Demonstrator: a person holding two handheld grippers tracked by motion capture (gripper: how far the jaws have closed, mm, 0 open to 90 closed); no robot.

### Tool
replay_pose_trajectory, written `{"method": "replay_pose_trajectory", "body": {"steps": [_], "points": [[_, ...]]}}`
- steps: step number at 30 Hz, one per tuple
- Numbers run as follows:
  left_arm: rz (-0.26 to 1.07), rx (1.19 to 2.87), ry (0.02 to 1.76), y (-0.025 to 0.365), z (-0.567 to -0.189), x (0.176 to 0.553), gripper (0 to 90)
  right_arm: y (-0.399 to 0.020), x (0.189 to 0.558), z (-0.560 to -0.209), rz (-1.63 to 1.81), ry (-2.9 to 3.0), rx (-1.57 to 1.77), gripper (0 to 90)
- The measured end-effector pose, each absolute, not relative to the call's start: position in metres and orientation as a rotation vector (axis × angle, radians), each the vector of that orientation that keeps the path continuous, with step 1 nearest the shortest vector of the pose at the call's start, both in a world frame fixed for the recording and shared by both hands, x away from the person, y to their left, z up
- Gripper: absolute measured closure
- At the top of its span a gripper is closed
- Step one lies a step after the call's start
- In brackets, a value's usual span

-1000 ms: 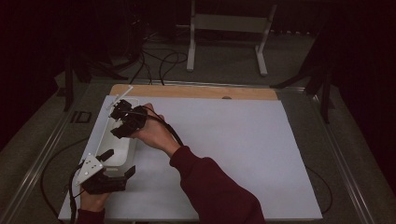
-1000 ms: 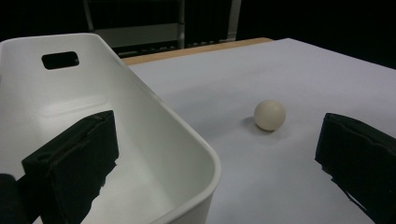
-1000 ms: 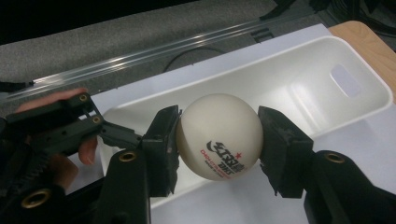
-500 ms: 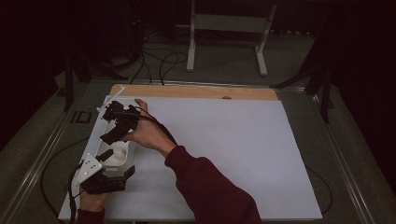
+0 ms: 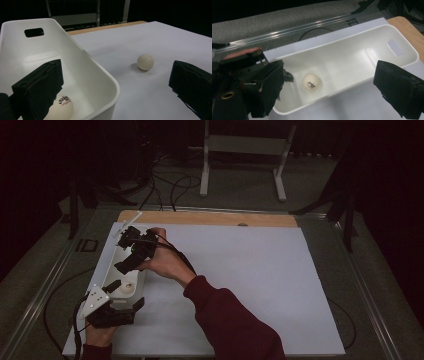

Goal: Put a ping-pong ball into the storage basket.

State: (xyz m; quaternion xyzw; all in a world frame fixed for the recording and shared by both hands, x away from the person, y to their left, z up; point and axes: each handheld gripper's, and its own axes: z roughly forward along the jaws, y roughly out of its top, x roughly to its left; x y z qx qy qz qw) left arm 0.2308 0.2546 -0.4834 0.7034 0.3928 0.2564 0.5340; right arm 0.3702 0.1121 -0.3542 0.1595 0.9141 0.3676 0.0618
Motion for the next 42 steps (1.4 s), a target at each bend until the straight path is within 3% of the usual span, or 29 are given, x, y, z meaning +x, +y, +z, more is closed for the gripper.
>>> {"method": "replay_pose_trajectory", "body": {"steps": [42], "points": [[0.635, 1.670, 0.934, 0.254, -0.482, 0.230, 0.0, 0.060, 0.376, -0.350, 1.138, 2.722, 0.558, 9.4]]}}
